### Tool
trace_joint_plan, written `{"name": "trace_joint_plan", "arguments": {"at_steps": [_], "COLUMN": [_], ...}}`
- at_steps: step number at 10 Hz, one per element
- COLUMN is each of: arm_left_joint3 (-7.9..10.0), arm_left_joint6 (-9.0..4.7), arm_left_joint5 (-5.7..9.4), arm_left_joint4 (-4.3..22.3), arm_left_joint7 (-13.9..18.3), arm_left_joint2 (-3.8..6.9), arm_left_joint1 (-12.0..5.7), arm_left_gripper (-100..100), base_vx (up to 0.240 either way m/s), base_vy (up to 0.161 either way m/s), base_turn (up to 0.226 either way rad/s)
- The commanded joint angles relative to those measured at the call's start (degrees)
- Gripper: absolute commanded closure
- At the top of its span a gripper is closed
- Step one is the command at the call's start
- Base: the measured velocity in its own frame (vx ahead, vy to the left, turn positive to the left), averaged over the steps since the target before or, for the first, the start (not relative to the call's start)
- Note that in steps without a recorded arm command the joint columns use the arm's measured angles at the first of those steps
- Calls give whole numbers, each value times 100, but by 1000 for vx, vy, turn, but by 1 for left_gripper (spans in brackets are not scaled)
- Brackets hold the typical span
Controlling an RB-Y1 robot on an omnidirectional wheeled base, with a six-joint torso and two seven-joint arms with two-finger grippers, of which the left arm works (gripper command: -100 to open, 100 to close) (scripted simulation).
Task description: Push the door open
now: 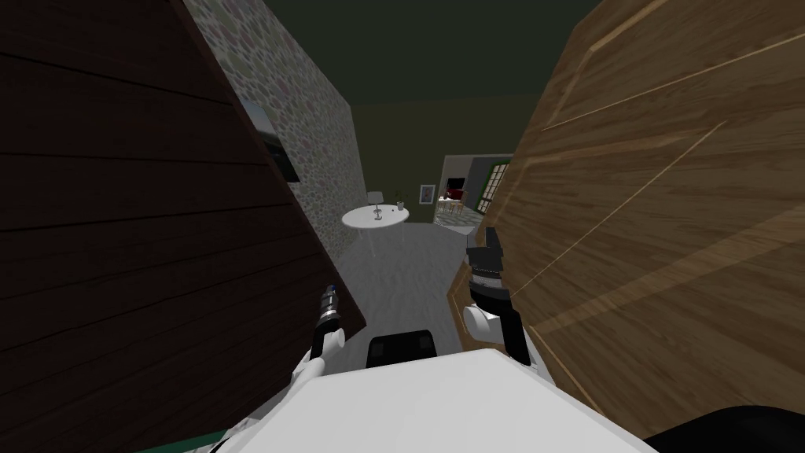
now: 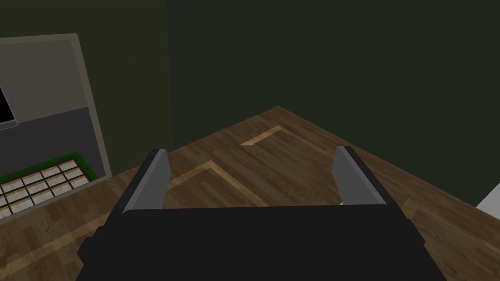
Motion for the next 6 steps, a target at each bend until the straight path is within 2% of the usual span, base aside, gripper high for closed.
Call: {"name": "trace_joint_plan", "arguments": {"at_steps": [1, 6], "arm_left_joint3": [74, 336], "arm_left_joint6": [25, 29], "arm_left_joint5": [48, 225], "arm_left_joint4": [-85, -61], "arm_left_joint7": [-26, -131], "arm_left_joint2": [32, 85], "arm_left_joint1": [37, 50], "arm_left_gripper": [100, 100], "base_vx": [170, 186], "base_vy": [-5, 12], "base_turn": [48, 35]}}
